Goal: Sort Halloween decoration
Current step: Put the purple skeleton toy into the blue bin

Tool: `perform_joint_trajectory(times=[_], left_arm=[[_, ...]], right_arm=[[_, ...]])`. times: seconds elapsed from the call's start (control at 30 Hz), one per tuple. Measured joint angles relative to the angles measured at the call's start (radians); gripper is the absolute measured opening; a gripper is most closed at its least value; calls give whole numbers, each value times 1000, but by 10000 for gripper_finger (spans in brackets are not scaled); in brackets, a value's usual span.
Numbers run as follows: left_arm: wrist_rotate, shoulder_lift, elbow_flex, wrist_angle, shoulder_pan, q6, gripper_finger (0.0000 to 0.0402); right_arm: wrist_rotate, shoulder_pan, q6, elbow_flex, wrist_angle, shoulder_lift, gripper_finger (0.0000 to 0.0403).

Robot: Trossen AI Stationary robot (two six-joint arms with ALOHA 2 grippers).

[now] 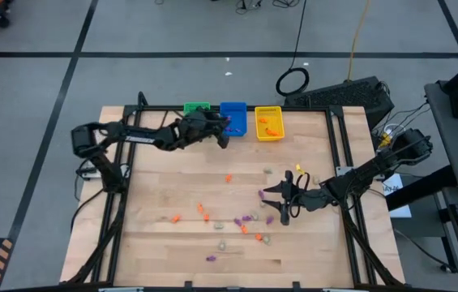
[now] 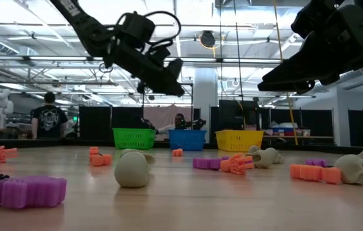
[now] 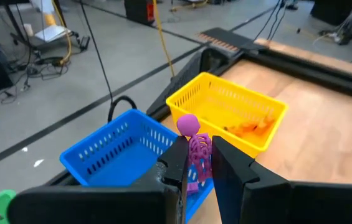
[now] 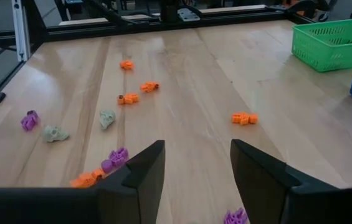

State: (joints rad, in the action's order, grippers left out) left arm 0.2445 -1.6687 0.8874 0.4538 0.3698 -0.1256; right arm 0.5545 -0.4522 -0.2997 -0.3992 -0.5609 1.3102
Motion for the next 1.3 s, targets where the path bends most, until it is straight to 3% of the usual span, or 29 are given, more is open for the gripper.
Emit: perform_joint_trajectory(times=[0.17,0.63,1.03,1.17,1.3], left_arm=[[-6,-70,48,-12,19,-7,51],[-90,-202,232,-279,79,-53,51],[-133,-217,255,-338,129,-129,52],[-137,-217,255,-348,141,-126,69],[-137,-217,255,-346,141,-101,112]], right_arm=[[0,0,-9,0,19,0,169],[0,0,-13,0,20,0,169],[-1,0,-14,0,20,0,169],[-1,0,-13,0,20,0,169],[-1,0,-13,0,20,0,169]])
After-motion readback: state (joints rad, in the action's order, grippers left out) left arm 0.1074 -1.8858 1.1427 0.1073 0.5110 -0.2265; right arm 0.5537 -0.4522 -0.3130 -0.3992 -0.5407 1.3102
